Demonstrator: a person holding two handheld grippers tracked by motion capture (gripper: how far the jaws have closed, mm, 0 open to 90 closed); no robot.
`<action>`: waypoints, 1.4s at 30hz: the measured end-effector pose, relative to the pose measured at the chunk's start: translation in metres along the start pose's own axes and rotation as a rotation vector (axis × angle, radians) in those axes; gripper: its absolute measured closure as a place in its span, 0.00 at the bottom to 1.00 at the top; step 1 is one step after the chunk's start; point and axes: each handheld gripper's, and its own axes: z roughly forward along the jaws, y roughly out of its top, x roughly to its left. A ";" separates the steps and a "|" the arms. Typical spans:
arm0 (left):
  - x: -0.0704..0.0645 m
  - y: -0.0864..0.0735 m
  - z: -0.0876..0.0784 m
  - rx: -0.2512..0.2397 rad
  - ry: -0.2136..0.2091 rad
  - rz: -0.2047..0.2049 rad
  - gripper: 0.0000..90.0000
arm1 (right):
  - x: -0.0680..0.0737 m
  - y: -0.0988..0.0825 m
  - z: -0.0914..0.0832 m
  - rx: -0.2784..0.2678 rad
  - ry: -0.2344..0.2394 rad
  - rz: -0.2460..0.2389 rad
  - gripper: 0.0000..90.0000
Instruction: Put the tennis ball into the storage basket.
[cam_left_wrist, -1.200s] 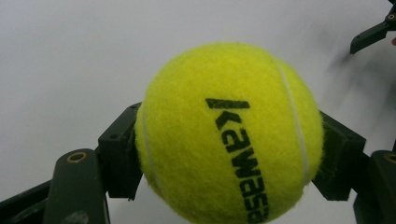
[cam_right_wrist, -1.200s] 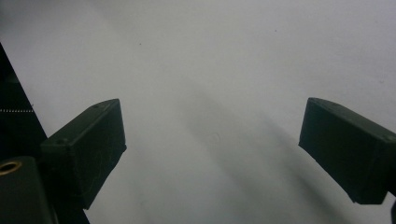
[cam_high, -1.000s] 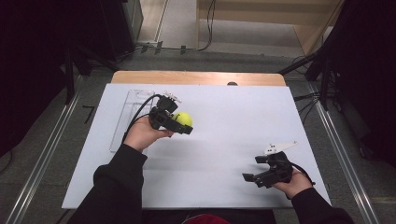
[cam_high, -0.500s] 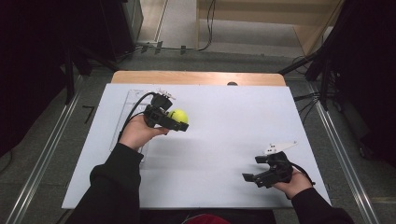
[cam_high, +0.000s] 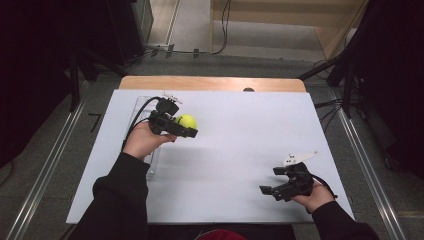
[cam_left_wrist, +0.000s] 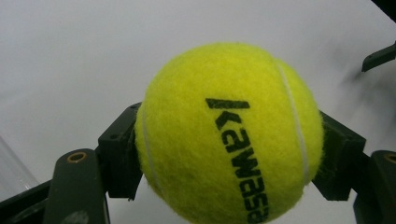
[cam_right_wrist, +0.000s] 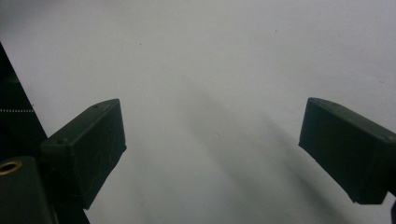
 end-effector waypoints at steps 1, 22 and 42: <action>0.000 0.000 -0.001 -0.003 0.001 -0.003 0.29 | 0.000 0.000 0.000 0.000 0.000 0.001 0.06; 0.014 -0.004 -0.013 -0.024 0.039 -0.040 0.29 | 0.000 0.000 0.000 -0.003 -0.003 0.005 0.06; 0.028 -0.009 -0.024 -0.053 0.075 -0.087 0.29 | 0.000 0.000 0.000 0.000 -0.004 0.003 0.06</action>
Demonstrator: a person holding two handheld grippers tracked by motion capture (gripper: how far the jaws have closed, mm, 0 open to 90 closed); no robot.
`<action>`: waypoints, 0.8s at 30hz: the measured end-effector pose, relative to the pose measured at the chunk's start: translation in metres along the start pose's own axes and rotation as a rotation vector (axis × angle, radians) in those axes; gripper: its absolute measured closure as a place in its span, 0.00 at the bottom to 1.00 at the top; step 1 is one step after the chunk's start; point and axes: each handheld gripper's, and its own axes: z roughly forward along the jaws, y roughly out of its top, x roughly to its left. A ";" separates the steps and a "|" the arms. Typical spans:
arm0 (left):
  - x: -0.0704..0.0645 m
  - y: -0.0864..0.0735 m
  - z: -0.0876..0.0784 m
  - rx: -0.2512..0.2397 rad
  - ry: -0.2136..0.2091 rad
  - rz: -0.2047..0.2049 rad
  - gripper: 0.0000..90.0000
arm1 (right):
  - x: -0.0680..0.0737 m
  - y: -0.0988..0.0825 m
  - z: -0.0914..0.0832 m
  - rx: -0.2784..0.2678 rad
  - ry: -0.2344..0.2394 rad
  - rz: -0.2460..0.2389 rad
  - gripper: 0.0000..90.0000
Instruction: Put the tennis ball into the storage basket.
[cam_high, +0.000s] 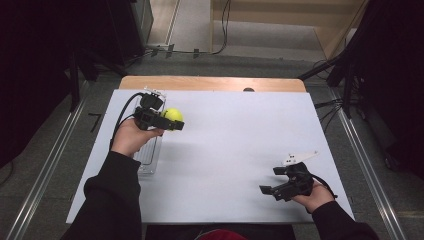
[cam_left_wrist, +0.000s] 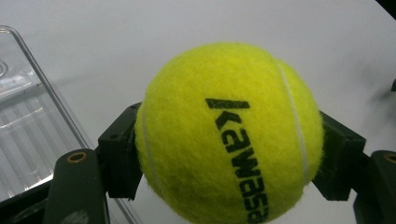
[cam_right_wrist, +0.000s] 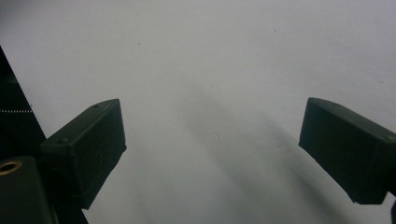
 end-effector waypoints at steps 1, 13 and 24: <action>0.000 0.000 0.000 0.000 0.000 0.000 0.29 | 0.000 0.000 0.000 0.000 0.000 0.000 0.06; 0.008 -0.002 -0.007 -0.020 0.022 -0.030 0.29 | 0.000 0.000 0.000 -0.001 -0.004 0.006 0.06; 0.018 -0.005 -0.014 -0.035 0.047 -0.055 0.29 | 0.000 0.000 0.000 0.000 -0.004 0.006 0.06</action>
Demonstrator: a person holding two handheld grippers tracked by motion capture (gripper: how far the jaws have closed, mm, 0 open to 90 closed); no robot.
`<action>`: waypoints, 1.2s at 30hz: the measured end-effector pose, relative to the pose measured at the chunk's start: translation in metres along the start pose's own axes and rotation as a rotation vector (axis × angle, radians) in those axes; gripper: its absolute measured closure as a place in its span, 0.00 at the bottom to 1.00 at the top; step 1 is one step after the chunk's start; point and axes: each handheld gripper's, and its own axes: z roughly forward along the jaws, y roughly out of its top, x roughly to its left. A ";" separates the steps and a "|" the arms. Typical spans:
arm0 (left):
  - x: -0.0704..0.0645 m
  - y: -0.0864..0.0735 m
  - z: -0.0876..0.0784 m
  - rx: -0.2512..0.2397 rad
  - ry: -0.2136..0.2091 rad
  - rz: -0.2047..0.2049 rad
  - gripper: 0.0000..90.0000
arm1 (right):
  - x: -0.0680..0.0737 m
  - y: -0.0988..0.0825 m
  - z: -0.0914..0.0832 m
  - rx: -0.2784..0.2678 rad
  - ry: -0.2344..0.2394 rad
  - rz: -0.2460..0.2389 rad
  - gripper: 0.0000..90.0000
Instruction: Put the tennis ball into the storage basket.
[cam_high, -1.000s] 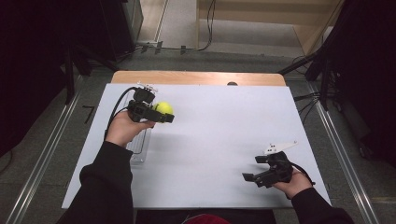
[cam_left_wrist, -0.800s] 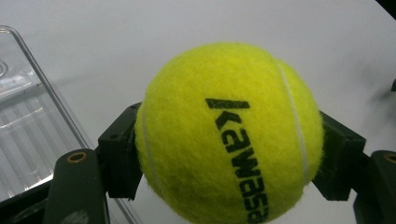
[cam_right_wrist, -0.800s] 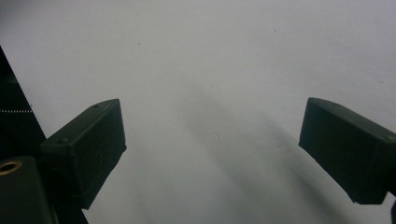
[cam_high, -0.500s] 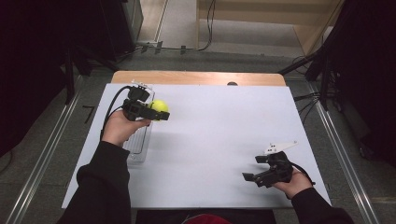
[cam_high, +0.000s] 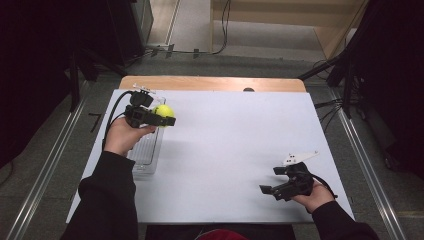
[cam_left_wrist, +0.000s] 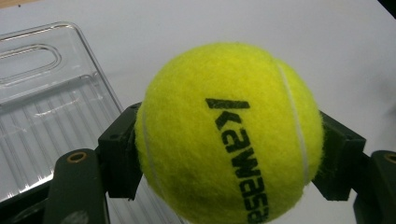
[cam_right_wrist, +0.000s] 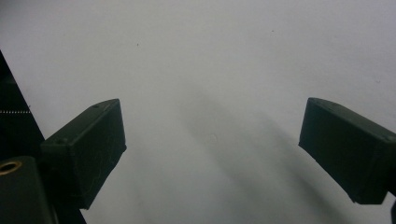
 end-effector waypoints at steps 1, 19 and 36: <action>0.001 0.000 0.000 -0.003 0.004 -0.001 0.29 | 0.000 0.000 0.000 0.000 0.000 -0.001 0.06; 0.018 -0.005 -0.012 -0.028 0.054 -0.065 0.29 | 0.000 0.000 0.000 0.001 0.002 -0.007 0.06; 0.030 -0.009 -0.018 -0.037 0.091 -0.109 0.29 | 0.000 0.000 0.000 0.003 0.001 -0.004 0.06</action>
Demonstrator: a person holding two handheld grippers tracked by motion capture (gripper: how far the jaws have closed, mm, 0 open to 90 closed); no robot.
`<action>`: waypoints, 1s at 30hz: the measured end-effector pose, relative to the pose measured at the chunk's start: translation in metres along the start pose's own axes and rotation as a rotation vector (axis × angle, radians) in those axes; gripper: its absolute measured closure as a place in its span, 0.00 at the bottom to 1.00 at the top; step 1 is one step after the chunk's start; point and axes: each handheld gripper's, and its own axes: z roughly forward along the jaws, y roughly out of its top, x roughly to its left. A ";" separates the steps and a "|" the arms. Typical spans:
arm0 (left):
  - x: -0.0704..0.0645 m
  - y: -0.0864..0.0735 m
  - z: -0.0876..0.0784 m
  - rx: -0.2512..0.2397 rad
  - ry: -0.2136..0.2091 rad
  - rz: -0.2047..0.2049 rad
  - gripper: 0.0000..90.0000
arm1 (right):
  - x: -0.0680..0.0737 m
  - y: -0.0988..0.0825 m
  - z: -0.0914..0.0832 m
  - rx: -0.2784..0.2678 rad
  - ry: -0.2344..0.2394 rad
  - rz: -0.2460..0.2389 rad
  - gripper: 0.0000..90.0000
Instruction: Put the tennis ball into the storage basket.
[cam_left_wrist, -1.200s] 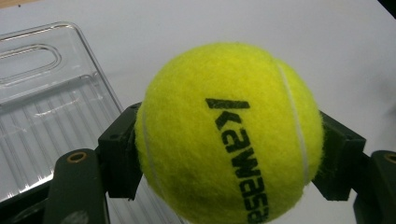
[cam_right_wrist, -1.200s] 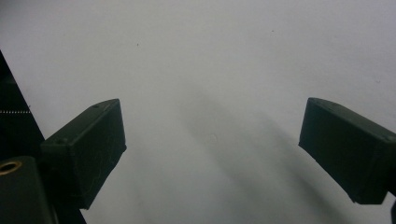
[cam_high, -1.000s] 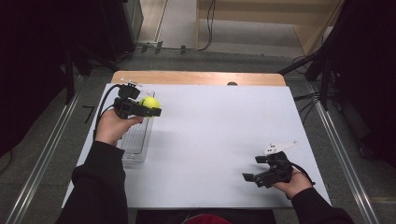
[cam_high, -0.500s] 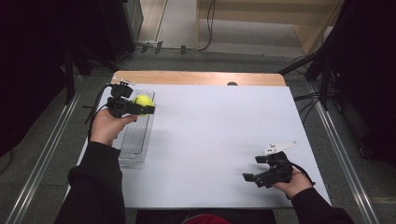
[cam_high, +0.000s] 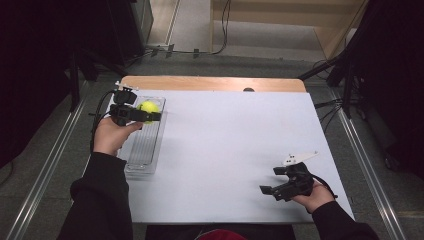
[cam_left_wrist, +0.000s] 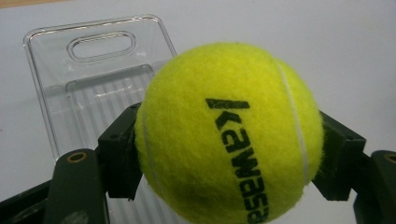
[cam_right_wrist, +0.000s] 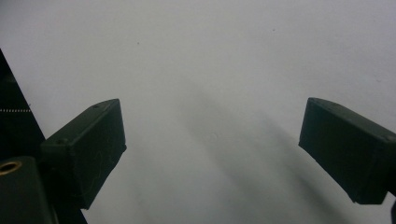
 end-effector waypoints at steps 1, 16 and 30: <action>0.001 0.000 0.000 0.000 0.003 -0.002 0.29 | 0.000 0.000 0.000 0.000 0.000 0.000 0.06; 0.013 -0.003 -0.005 -0.018 0.040 -0.029 0.29 | 0.000 0.000 0.000 -0.002 0.002 -0.004 0.06; 0.013 -0.006 0.003 -0.021 0.068 -0.031 0.29 | 0.000 0.000 0.000 0.000 0.002 -0.002 0.06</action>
